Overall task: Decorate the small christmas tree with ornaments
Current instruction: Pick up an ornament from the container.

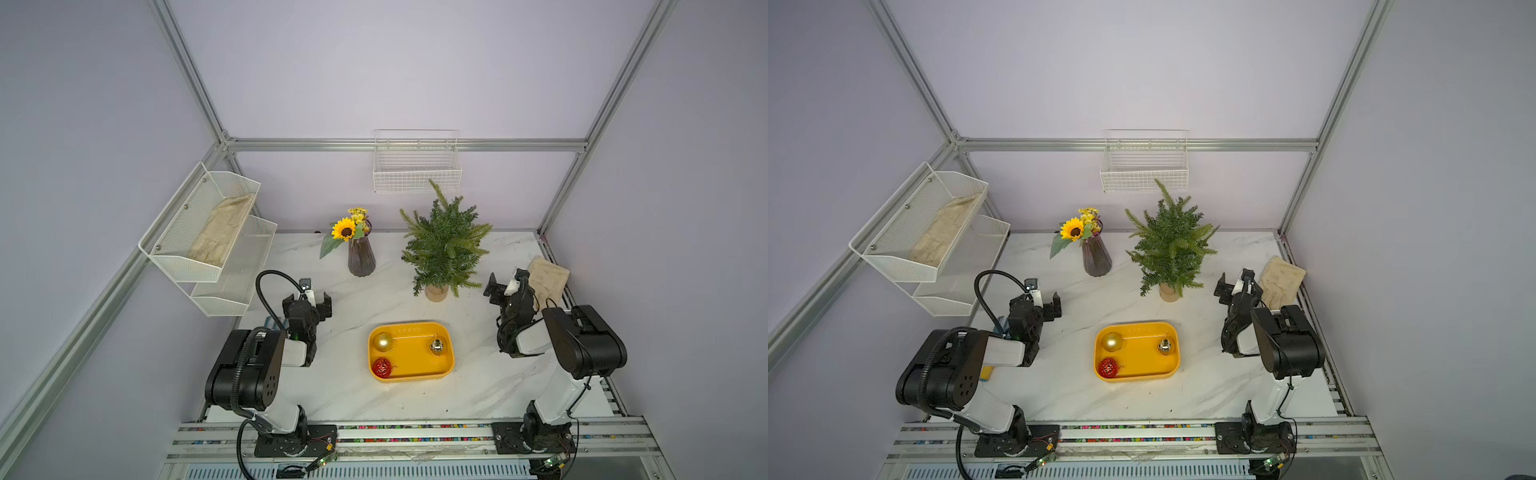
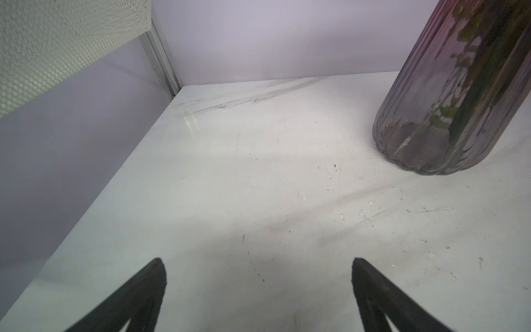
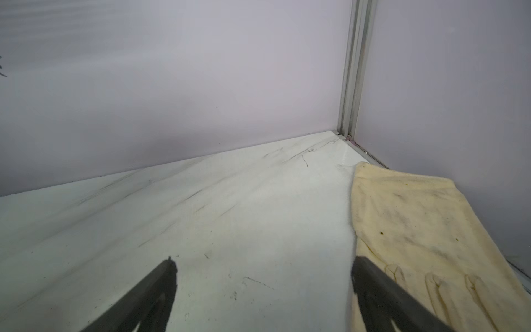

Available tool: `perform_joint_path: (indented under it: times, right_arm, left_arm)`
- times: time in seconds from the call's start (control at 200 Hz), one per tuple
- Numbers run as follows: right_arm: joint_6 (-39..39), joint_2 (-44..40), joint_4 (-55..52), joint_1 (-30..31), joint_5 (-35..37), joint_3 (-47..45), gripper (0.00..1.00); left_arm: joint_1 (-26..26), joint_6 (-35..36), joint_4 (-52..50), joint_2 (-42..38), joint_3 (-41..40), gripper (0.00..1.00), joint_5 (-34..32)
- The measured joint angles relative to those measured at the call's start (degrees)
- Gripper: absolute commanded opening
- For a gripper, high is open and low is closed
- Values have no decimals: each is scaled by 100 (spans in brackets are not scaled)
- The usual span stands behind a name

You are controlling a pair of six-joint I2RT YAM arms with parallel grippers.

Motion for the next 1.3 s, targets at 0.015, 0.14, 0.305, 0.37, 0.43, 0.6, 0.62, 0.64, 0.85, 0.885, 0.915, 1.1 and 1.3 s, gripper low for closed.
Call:
perform_joint_path:
  times: [0.015, 0.14, 0.305, 0.37, 0.43, 0.6, 0.62, 0.64, 0.85, 0.885, 0.915, 1.1, 1.3]
  right_arm:
    - [-2, 0, -2, 0, 0, 0, 97]
    - [0, 0, -2, 0, 0, 0, 97]
    - [0, 0, 0, 0, 0, 0, 97]
    - [0, 0, -2, 0, -2, 0, 97]
    - [0, 0, 0, 0, -2, 0, 97]
    - [0, 0, -2, 0, 0, 0, 97]
    - [0, 0, 0, 0, 0, 0, 97]
    - [0, 0, 0, 0, 0, 0, 97]
    - [0, 0, -2, 0, 0, 0, 97]
    - [0, 0, 0, 0, -2, 0, 97]
    - [-2, 0, 0, 0, 0, 0, 97]
    - [0, 0, 0, 0, 0, 0, 97]
    - [-4, 0, 4, 0, 0, 0, 97]
  left_arm:
    - [0, 0, -2, 0, 0, 100, 2]
    - [37, -2, -28, 0, 0, 100, 83]
    - [70, -4, -26, 0, 0, 100, 131]
    - [70, -4, -26, 0, 0, 100, 140]
    - [72, -4, -26, 0, 0, 100, 146]
    - [72, -4, -26, 0, 0, 100, 149]
    - [74, -4, -26, 0, 0, 100, 149]
    - [74, -4, -26, 0, 0, 100, 149]
    - [74, -7, -26, 0, 0, 100, 149]
    - [74, -7, -26, 0, 0, 100, 149]
    - [74, -7, -26, 0, 0, 100, 149]
    - [74, -15, -26, 0, 0, 100, 149]
    - [74, -28, -26, 0, 0, 100, 151]
